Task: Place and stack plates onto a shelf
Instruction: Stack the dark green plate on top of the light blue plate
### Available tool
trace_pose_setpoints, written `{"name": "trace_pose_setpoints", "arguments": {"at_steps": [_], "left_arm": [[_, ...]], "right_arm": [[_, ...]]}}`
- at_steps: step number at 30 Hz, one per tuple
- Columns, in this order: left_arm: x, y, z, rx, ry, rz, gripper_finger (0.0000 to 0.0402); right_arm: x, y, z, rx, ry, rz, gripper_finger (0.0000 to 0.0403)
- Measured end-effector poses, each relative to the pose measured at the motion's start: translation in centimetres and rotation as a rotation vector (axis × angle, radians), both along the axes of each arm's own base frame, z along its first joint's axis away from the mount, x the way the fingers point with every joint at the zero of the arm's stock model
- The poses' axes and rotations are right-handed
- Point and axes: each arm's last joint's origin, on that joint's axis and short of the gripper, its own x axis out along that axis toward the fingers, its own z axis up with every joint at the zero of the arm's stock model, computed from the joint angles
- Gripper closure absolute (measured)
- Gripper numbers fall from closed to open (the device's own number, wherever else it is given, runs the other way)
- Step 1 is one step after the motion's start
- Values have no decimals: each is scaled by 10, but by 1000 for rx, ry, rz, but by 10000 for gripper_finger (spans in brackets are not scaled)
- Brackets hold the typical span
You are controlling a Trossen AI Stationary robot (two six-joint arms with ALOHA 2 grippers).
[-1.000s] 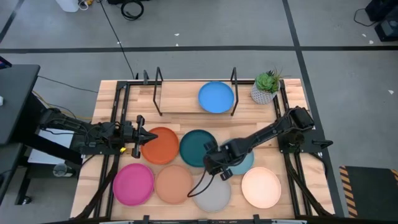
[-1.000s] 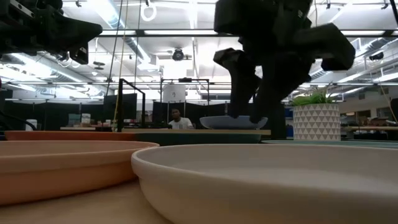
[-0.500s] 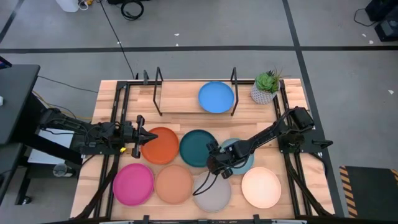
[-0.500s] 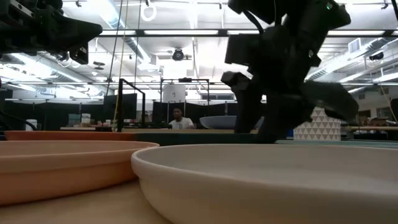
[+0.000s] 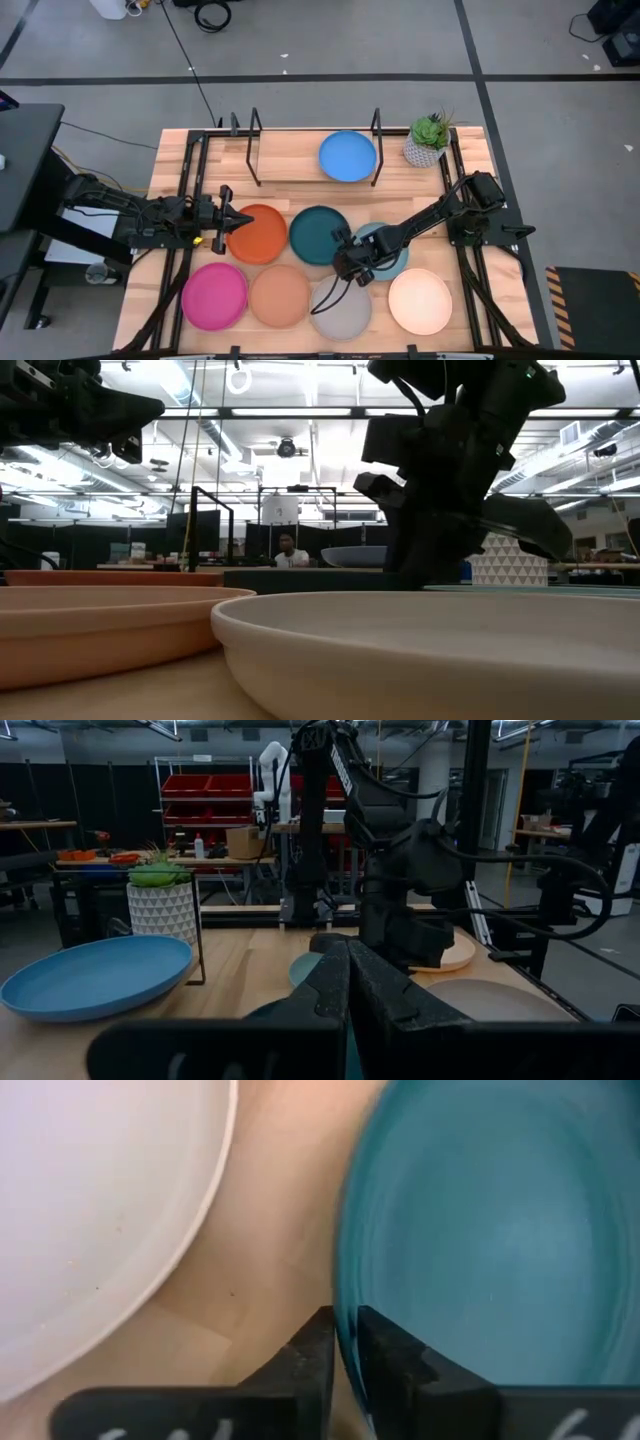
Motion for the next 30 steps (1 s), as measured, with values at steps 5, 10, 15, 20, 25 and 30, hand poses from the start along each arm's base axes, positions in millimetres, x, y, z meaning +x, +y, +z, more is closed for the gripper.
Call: {"name": "trace_pose_setpoints", "arguments": {"at_steps": [5, 10, 15, 20, 25, 30], "left_arm": [[0, 0, 0, 0, 0, 0, 392], [0, 0, 0, 0, 0, 0, 392], [0, 0, 0, 0, 0, 0, 392], [0, 0, -1, 2, 9, 0, 392], [0, 0, -1, 3, 14, 0, 392], [0, 0, -2, 3, 16, 0, 392]], "right_arm": [[0, 2, 0, 7, -1, 3, 374], [2, 8, 7, 10, -2, 33, 376], [11, 16, 25, 40, -8, 65, 377], [17, 25, 48, 52, -50, 122, 377], [20, 31, 74, 0, -44, 140, 377], [21, 33, 100, -27, -13, 140, 377]]}}
